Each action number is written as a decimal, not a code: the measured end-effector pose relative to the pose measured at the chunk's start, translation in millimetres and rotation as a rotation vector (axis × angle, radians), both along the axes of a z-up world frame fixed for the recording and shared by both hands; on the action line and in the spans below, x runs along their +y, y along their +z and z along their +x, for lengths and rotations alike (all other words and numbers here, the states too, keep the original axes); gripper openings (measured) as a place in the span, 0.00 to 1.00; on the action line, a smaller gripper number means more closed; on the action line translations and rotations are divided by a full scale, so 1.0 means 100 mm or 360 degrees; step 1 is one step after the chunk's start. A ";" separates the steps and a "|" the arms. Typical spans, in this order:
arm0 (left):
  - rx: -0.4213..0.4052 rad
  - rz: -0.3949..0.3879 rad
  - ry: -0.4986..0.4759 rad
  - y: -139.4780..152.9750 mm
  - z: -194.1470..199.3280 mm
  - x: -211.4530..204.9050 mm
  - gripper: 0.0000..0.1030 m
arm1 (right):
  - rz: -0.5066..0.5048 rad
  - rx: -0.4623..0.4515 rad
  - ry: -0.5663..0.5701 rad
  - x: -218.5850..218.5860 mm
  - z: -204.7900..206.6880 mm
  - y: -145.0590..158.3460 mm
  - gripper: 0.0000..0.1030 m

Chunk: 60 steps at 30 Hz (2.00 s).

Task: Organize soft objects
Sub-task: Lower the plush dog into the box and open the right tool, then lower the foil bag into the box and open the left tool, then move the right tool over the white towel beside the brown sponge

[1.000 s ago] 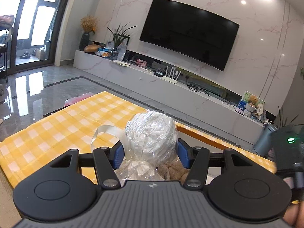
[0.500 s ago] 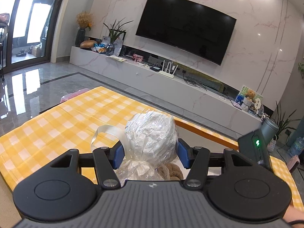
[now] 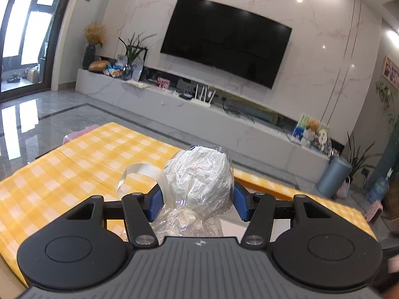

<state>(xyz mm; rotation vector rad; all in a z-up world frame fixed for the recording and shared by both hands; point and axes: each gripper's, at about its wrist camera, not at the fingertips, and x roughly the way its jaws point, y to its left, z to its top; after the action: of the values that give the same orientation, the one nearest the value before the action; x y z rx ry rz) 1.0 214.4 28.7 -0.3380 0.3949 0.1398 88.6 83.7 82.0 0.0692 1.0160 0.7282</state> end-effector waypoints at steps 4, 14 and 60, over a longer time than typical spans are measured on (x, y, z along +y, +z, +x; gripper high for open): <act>0.0099 0.0083 -0.0072 -0.09 0.20 -0.25 0.63 | -0.0001 -0.0153 -0.0066 -0.45 -0.16 0.12 0.91; 0.0324 0.0200 -0.0344 -0.37 0.72 -1.03 0.63 | 0.0061 -0.0235 -0.0195 -1.31 -0.17 0.04 0.91; 0.0262 0.0527 -0.0373 -0.12 0.49 -1.47 0.93 | -0.0113 -0.0377 -0.0728 -2.64 -0.11 -0.12 0.91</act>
<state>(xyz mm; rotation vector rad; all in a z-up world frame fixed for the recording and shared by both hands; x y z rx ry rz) 49.7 67.5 17.2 0.0480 0.5617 0.0018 78.0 -180.3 69.8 0.1450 0.7593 0.2742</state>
